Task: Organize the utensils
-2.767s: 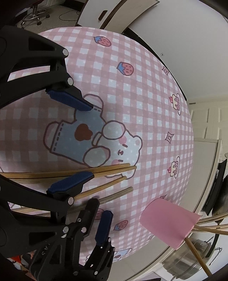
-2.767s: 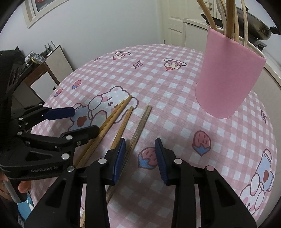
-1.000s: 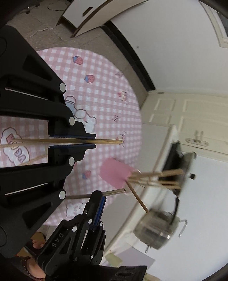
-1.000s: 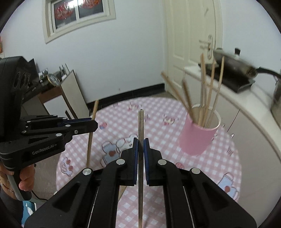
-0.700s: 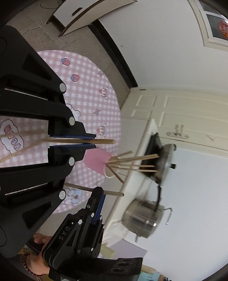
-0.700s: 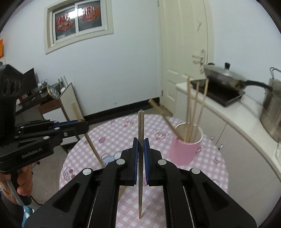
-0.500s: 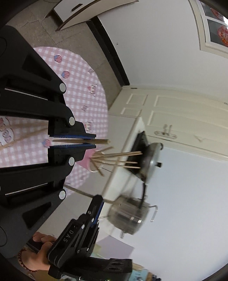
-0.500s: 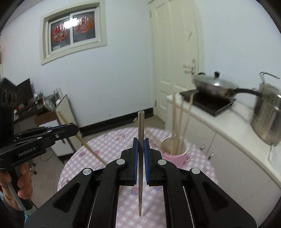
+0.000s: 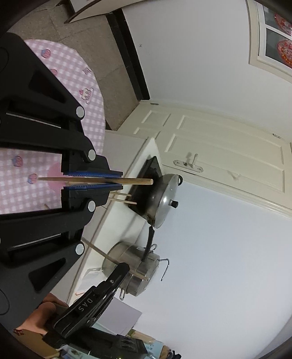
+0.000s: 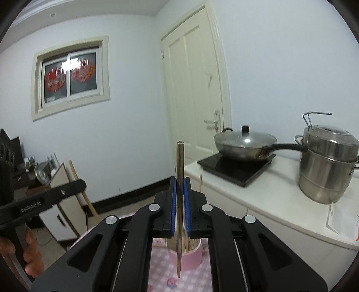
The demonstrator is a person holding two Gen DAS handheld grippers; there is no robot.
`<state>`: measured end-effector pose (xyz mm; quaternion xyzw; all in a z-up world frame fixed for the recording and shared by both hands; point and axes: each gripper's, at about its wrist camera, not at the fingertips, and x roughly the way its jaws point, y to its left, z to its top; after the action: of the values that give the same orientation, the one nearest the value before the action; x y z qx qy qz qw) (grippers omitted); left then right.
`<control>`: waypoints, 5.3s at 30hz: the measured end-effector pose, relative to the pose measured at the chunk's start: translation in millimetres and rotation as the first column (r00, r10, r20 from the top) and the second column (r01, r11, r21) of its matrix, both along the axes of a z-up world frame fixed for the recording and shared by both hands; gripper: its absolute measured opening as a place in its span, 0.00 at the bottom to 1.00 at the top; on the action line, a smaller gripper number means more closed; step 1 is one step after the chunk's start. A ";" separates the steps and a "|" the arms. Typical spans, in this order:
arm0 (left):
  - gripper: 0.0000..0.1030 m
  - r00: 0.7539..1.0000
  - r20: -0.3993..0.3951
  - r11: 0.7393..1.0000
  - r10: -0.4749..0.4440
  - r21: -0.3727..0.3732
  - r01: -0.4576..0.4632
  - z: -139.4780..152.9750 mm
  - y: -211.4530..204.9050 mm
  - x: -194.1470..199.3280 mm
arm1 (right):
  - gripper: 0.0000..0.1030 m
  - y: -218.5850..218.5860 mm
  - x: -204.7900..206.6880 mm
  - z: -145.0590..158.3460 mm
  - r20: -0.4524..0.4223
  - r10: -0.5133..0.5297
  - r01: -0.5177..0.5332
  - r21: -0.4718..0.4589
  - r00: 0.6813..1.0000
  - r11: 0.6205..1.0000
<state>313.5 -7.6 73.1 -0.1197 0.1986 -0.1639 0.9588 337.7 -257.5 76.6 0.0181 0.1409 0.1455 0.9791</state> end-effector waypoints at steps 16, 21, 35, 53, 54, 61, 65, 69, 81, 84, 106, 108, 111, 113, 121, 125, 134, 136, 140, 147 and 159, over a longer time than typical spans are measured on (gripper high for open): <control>0.06 0.990 0.123 0.998 0.064 0.006 -0.065 8.9 -31.9 41.9 | 0.05 5.3 46.0 -2.7 0.061 0.000 -0.001 0.006 0.998 1.000; 0.06 0.996 0.081 0.999 0.029 0.034 -0.032 -1.5 -33.6 52.3 | 0.05 7.8 53.4 -10.4 0.038 0.017 -0.017 -0.002 0.999 1.000; 0.06 0.994 -0.109 0.993 -0.020 0.111 0.032 -45.5 -46.2 79.9 | 0.05 7.3 64.3 -50.3 -0.093 0.057 -0.056 0.004 0.994 0.998; 0.65 0.977 -0.212 0.980 -0.008 0.193 0.050 -76.2 -65.7 110.3 | 0.07 -0.5 77.4 -72.7 -0.194 0.094 -0.083 0.061 0.976 0.995; 0.65 0.980 -0.198 0.979 -0.001 0.201 0.042 -75.6 -65.7 109.7 | 0.07 -1.8 77.5 -73.1 -0.195 0.097 -0.086 0.065 0.976 0.994; 0.54 0.971 -0.239 0.975 -0.018 0.211 0.070 -83.3 -72.4 118.7 | 0.07 -7.7 76.3 -75.7 -0.200 0.109 -0.093 0.088 0.974 0.992; 0.35 0.963 -0.270 0.975 -0.028 0.206 0.086 -88.3 -75.8 127.5 | 0.07 -7.3 76.3 -75.1 -0.201 0.120 -0.104 0.088 0.972 0.991; 0.34 0.962 -0.272 0.976 -0.031 0.199 0.088 -89.7 -79.4 131.6 | 0.07 -8.3 78.7 -75.1 -0.203 0.125 -0.108 0.092 0.971 0.990; 0.10 0.958 -0.283 0.969 -0.038 0.223 0.104 -95.0 -90.4 137.2 | 0.07 -8.9 81.2 -76.6 -0.217 0.134 -0.116 0.097 0.967 0.989; 0.10 0.956 -0.290 0.969 -0.038 0.224 0.106 -96.0 -90.5 138.4 | 0.07 -7.6 81.3 -77.3 -0.220 0.136 -0.118 0.094 0.966 0.989; 0.06 0.950 -0.312 0.960 -0.012 0.261 0.098 -110.4 -92.6 146.4 | 0.07 -8.5 81.0 -80.1 -0.229 0.142 -0.123 0.095 0.963 0.988; 0.06 0.956 -0.294 0.960 -0.010 0.265 0.091 -106.9 -91.7 142.9 | 0.07 -8.4 81.3 -80.7 -0.231 0.141 -0.122 0.096 0.963 0.988; 0.05 0.963 -0.268 0.965 -0.011 0.250 0.081 -97.2 -87.9 135.9 | 0.07 -7.9 79.6 -80.3 -0.232 0.138 -0.119 0.093 0.963 0.989; 0.05 0.970 -0.244 0.968 -0.014 0.242 0.074 -88.0 -85.5 130.2 | 0.07 -7.8 78.2 -79.8 -0.233 0.135 -0.117 0.088 0.963 0.989; 0.05 0.998 -0.057 0.988 0.031 0.153 -0.022 -28.3 -58.7 89.0 | 0.07 -2.8 68.6 -82.3 -0.261 0.127 -0.112 0.070 0.957 0.991; 0.05 0.996 0.056 0.994 0.067 0.079 -0.071 -0.3 -44.1 64.5 | 0.08 -3.7 62.8 -84.3 -0.274 0.118 -0.103 0.068 0.955 0.992; 0.05 0.980 0.166 0.994 0.108 -0.010 -0.108 8.4 -40.2 48.3 | 0.08 -3.0 53.0 -84.8 -0.279 0.115 -0.101 0.063 0.953 0.993; 0.05 0.986 0.138 0.995 0.096 -0.003 -0.096 -1.1 -44.9 54.6 | 0.07 -2.8 52.8 -85.8 -0.282 0.115 -0.102 0.061 0.953 0.993; 0.05 0.992 0.098 0.995 0.078 0.047 -0.083 -22.9 -54.9 61.3 | 0.07 -2.0 53.1 -89.1 -0.290 0.116 -0.103 0.059 0.950 0.993; 0.05 0.999 -0.008 0.993 0.040 0.111 -0.039 -50.7 -61.9 73.4 | 0.07 -1.5 52.7 -97.0 -0.308 0.112 -0.099 0.059 0.945 0.993; 0.06 0.995 -0.103 0.983 0.010 0.183 0.009 -67.4 -62.1 65.8 | 0.07 -0.6 38.5 -86.1 -0.294 0.098 -0.085 0.058 0.951 0.995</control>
<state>379.2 -69.7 5.7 -0.0395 0.2624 -0.1382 0.9542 376.1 -258.1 -9.6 0.0552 0.2833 0.1896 0.9385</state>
